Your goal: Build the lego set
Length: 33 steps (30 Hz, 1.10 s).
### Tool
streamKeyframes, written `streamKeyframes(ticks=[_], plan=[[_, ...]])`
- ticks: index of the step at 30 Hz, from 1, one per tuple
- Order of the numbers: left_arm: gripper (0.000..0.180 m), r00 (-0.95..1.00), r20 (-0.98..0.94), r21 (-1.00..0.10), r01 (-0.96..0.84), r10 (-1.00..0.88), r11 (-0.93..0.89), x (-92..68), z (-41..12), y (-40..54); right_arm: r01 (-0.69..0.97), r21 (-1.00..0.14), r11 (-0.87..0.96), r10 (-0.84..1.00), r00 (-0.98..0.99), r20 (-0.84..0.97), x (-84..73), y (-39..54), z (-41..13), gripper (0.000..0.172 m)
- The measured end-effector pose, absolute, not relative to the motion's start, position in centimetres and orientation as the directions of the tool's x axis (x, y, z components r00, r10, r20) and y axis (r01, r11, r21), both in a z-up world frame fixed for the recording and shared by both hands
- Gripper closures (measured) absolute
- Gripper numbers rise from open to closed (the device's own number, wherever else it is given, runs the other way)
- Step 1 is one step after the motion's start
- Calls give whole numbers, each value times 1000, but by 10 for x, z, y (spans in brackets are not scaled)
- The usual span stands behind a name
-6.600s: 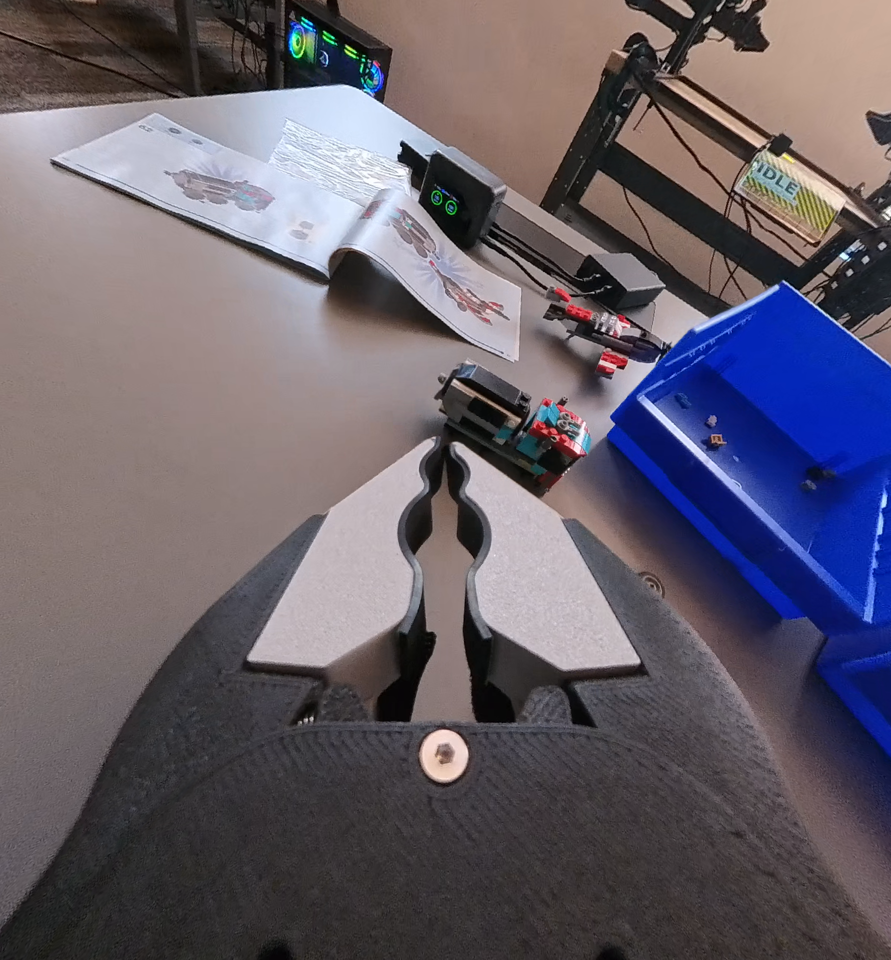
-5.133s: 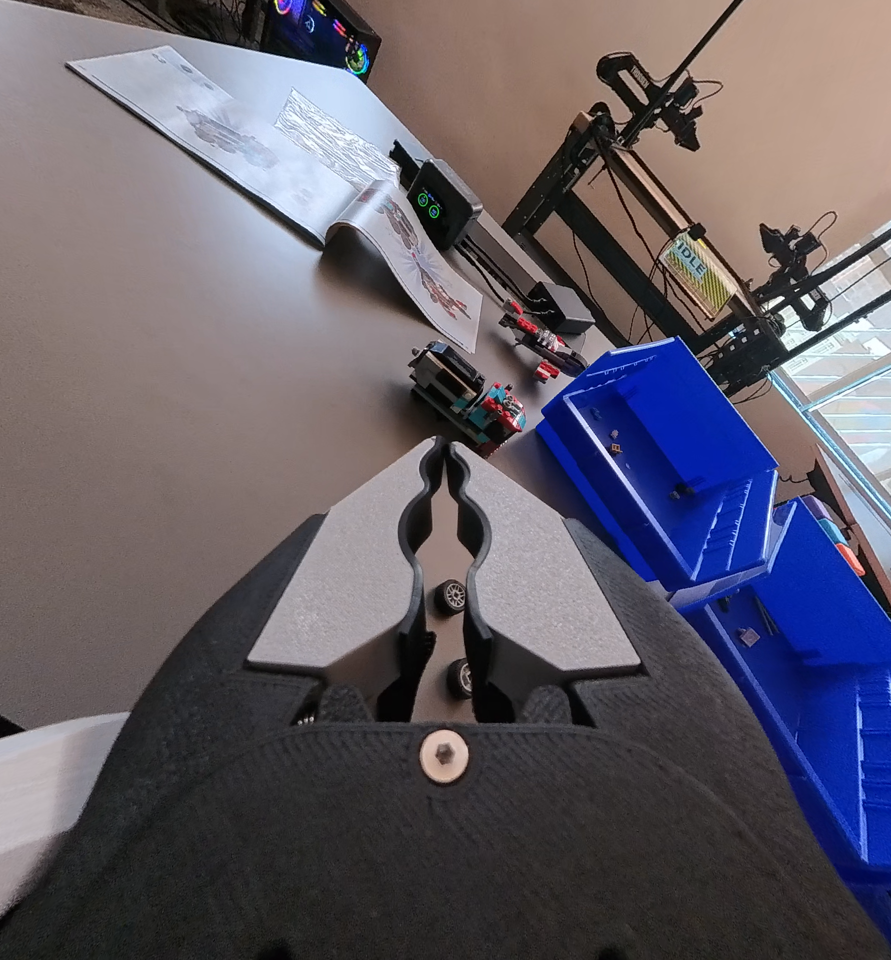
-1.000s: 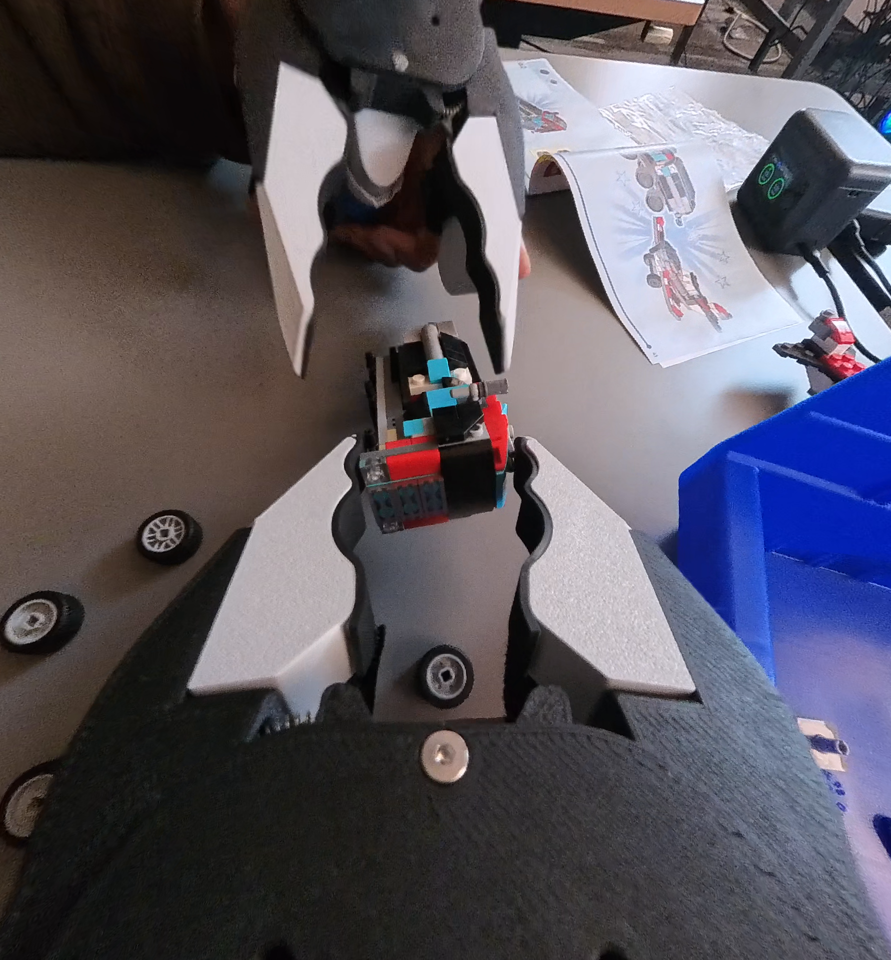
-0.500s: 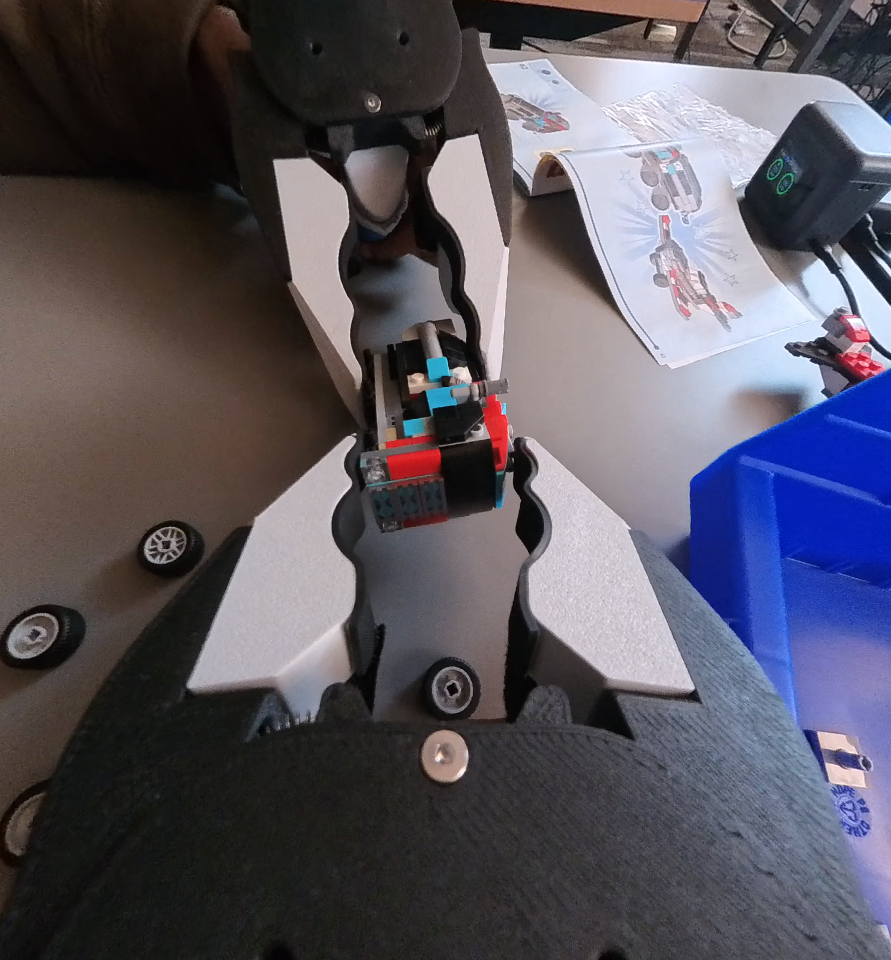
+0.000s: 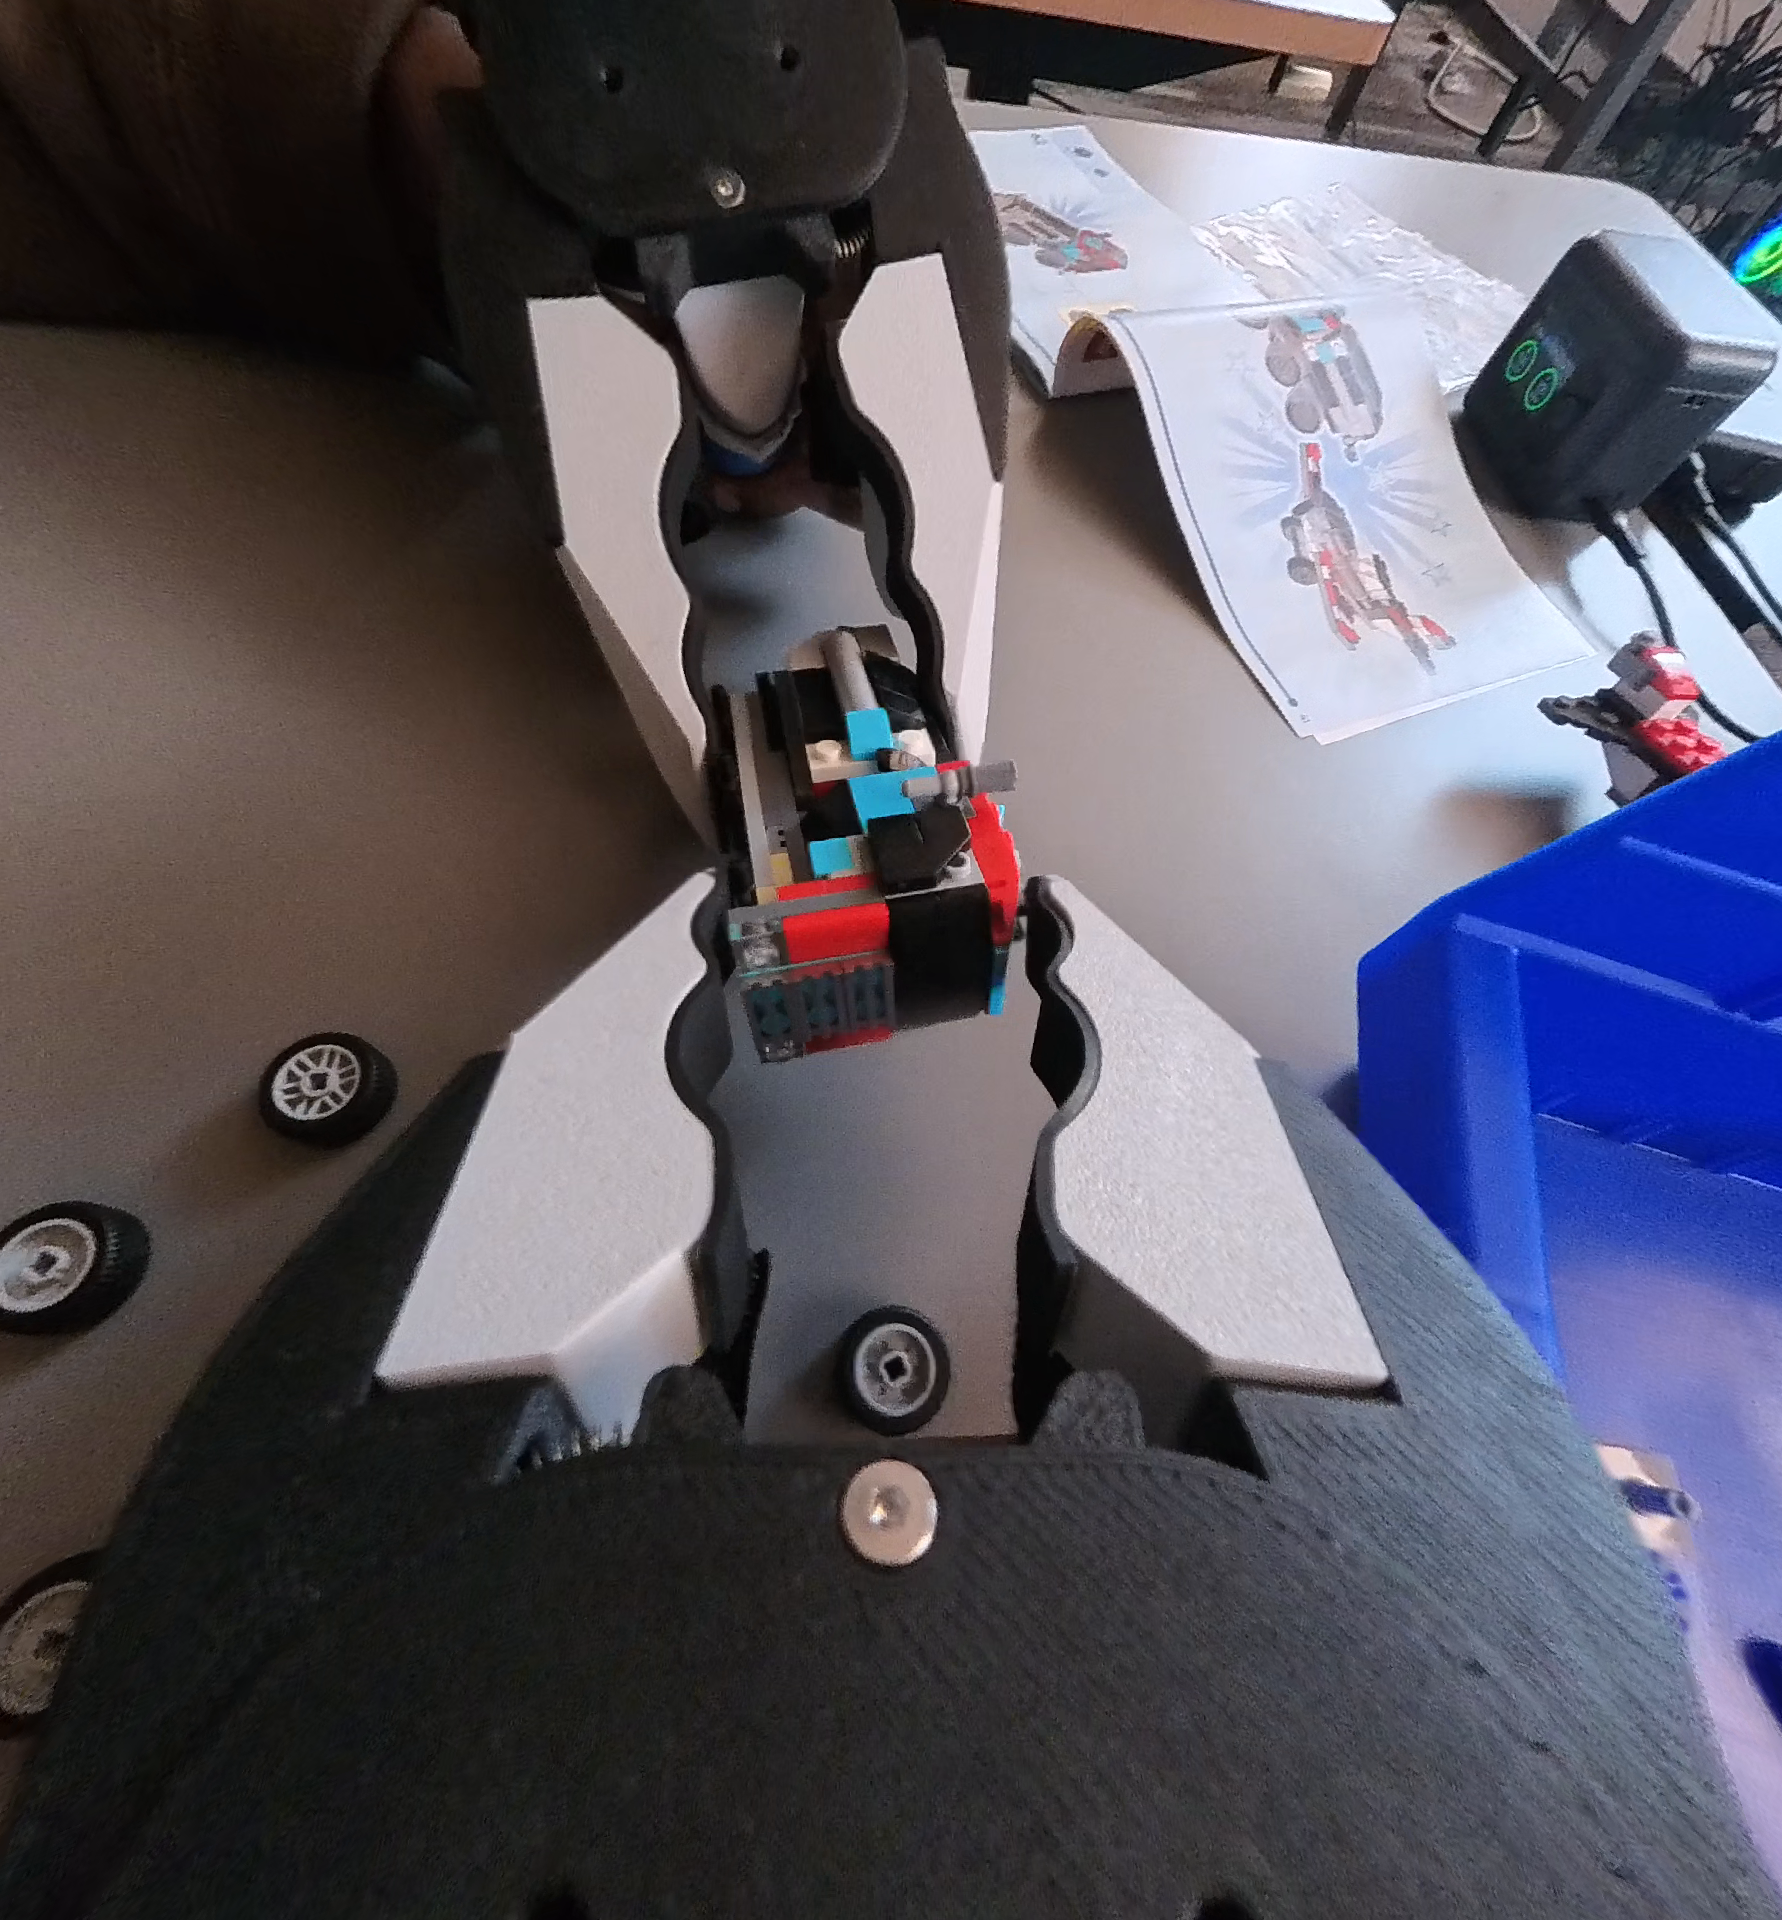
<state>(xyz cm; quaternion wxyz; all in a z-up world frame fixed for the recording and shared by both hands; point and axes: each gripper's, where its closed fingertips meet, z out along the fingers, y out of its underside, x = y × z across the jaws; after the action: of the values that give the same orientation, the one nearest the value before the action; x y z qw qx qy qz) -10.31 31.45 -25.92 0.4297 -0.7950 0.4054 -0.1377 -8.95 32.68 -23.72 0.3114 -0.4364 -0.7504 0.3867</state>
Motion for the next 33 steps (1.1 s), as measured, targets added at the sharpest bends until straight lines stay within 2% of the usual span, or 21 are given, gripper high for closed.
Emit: streamKeyframes(ticks=[2, 5, 8, 19, 24, 29, 33], plan=[[124, 638, -109, -805, -506, -762, -309, -104, -257, 314, 402, -855, 329, 899, -411, 153, -90, 329, -234, 111], [124, 649, -104, -797, -508, -753, -327, -108, -259, 314, 396, -859, 326, 905, -394, 162, -88, 333, -229, 98], [124, 654, -102, -794, -508, -750, -335, -110, -260, 313, 411, -851, 327, 910, -380, 166, -81, 340, -228, 97], [124, 666, -117, -799, -504, -737, -329, -108, -256, 310, 536, -769, 350, 898, -426, 111, -44, 328, -237, 109], [124, 678, -118, -799, -499, -726, -336, -107, -256, 312, 629, -732, 261, 952, -292, 89, -41, 336, -237, 111], [124, 684, -132, -788, -511, -717, -343, -111, -259, 313, 754, -633, 174, 984, -160, 80, -27, 354, -261, 115], [124, 688, -127, -792, -504, -714, -345, -112, -259, 314, 778, -624, 77, 997, -67, 40, -19, 359, -271, 120]])
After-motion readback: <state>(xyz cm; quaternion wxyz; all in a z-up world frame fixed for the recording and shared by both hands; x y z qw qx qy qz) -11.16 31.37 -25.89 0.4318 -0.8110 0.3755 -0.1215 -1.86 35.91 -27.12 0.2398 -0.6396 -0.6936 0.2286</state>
